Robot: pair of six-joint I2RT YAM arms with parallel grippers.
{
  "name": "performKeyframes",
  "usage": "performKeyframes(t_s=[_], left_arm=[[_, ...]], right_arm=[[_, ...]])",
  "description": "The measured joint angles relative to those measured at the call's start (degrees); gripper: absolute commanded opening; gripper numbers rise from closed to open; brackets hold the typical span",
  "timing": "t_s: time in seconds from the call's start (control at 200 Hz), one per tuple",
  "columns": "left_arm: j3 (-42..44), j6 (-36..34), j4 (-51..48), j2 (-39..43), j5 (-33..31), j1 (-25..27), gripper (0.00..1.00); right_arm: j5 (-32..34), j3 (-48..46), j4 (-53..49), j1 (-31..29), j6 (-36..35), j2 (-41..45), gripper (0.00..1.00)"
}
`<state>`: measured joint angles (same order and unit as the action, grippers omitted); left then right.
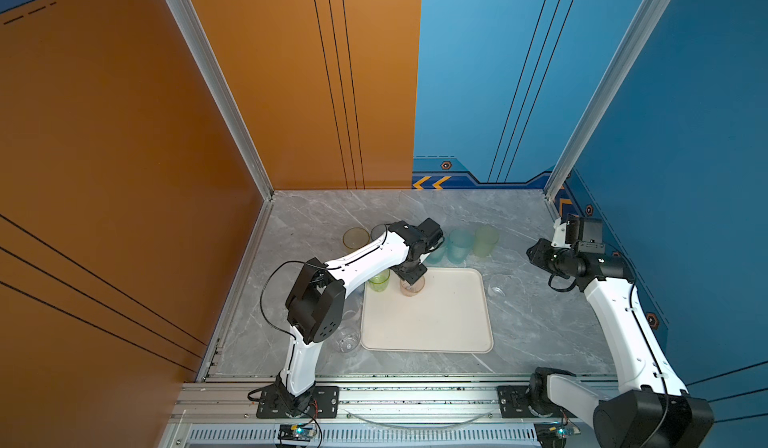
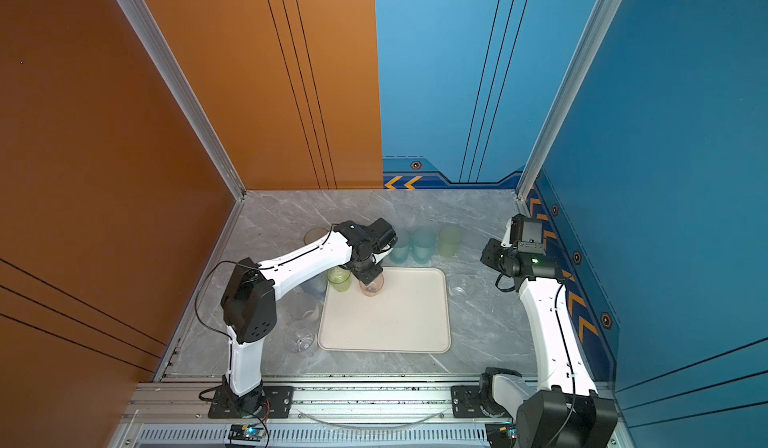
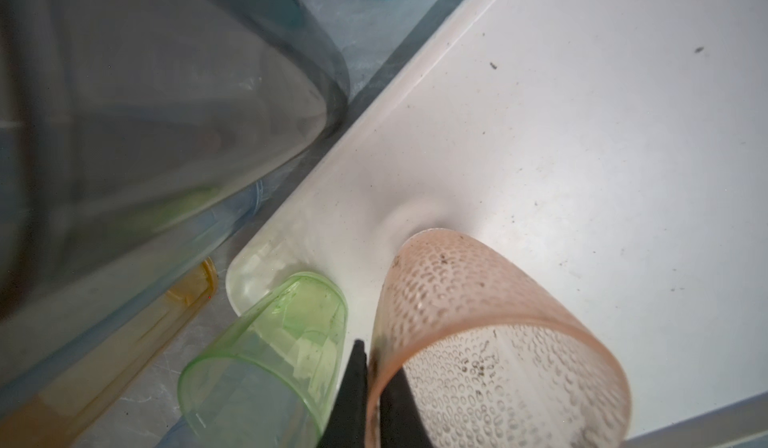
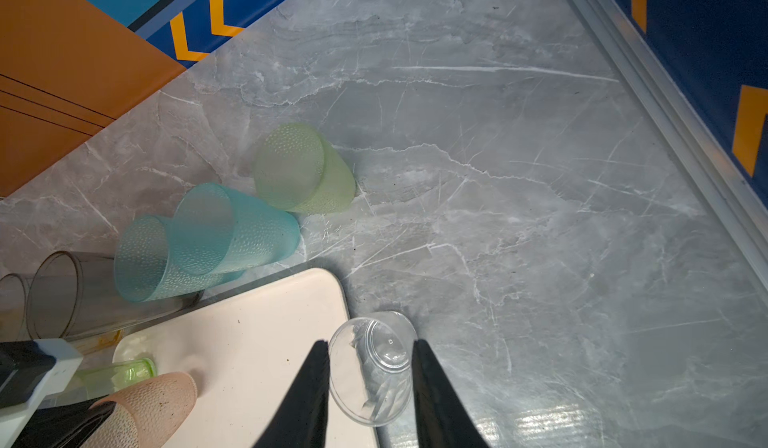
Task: Place the glasses into the tray
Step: 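Lower the peach cup beside the green cup and open the left gripper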
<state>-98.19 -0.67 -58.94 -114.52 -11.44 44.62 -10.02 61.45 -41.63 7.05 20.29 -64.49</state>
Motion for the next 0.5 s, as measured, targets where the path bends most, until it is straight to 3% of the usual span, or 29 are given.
performKeyframes(t_s=[0.501], left_arm=[[6.05,0.02,5.51,2.14,-0.11,-2.6,0.0]], right_arm=[[2.89,0.44,-1.05,-3.3,0.0,0.0,0.33]])
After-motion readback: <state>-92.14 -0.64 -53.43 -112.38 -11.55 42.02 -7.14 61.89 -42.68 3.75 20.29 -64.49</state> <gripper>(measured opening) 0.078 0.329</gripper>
